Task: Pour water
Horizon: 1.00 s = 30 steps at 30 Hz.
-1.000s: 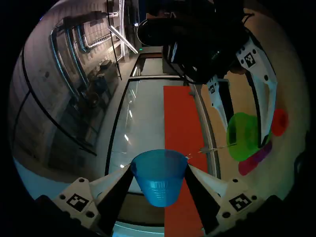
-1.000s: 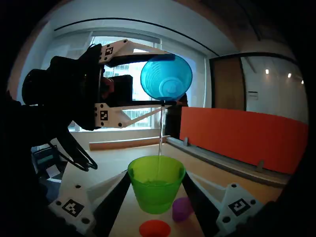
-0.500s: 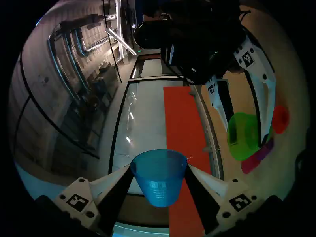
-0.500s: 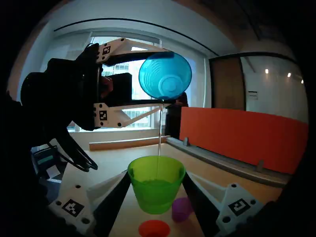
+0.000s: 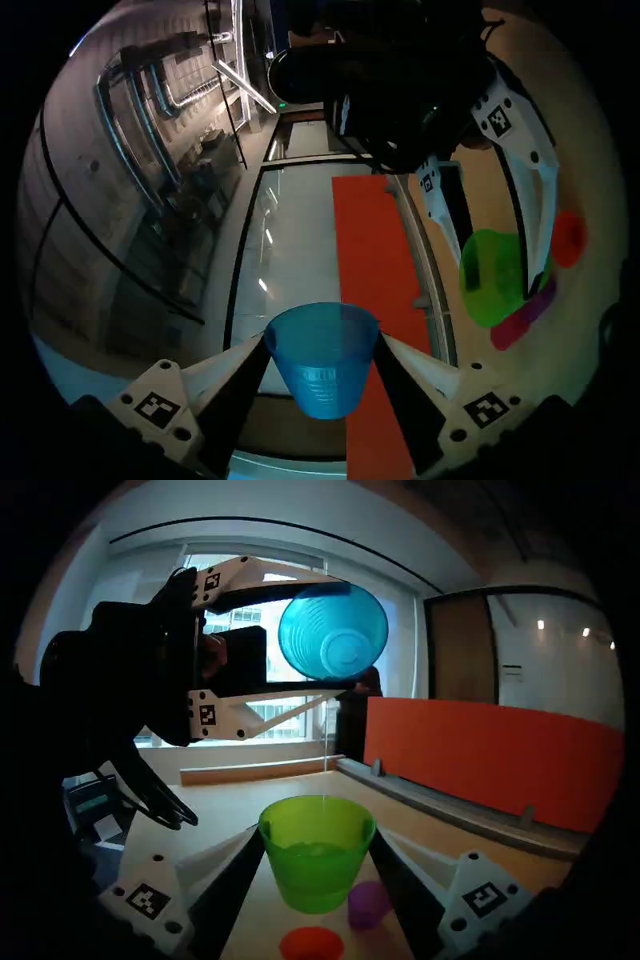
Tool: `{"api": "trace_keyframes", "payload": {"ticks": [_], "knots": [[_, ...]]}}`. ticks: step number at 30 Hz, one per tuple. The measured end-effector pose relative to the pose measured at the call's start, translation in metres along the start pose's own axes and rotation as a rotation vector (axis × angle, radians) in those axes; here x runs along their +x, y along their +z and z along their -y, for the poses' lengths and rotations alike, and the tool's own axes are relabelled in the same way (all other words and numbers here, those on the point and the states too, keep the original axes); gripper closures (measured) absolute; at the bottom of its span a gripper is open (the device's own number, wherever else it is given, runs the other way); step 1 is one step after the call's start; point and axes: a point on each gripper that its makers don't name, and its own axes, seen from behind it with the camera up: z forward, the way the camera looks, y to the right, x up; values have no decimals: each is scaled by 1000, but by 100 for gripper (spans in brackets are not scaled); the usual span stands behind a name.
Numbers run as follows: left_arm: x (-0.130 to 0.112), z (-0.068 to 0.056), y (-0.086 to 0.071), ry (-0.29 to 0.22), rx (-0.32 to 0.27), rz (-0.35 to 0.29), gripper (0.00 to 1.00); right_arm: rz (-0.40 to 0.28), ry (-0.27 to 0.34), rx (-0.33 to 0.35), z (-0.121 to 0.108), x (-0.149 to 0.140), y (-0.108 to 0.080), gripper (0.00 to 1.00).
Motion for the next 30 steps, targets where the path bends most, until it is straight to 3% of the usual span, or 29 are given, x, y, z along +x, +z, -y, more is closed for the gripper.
{"api": "trace_keyframes", "payload": {"ticks": [14,20,23,30], "knots": [[0,5,2,-7,7,-8,13,-3,1,-3,-1,0,-1,9],[-3,10,4,-33,10,-9,13,-5,1,-7,-2,2,-1,9],[-7,10,5,-65,14,-3,13,-7,2,-7,-2,3,-1,9],[-10,5,3,-196,8,2,13,-11,2,-14,-4,3,-3,9]]}}
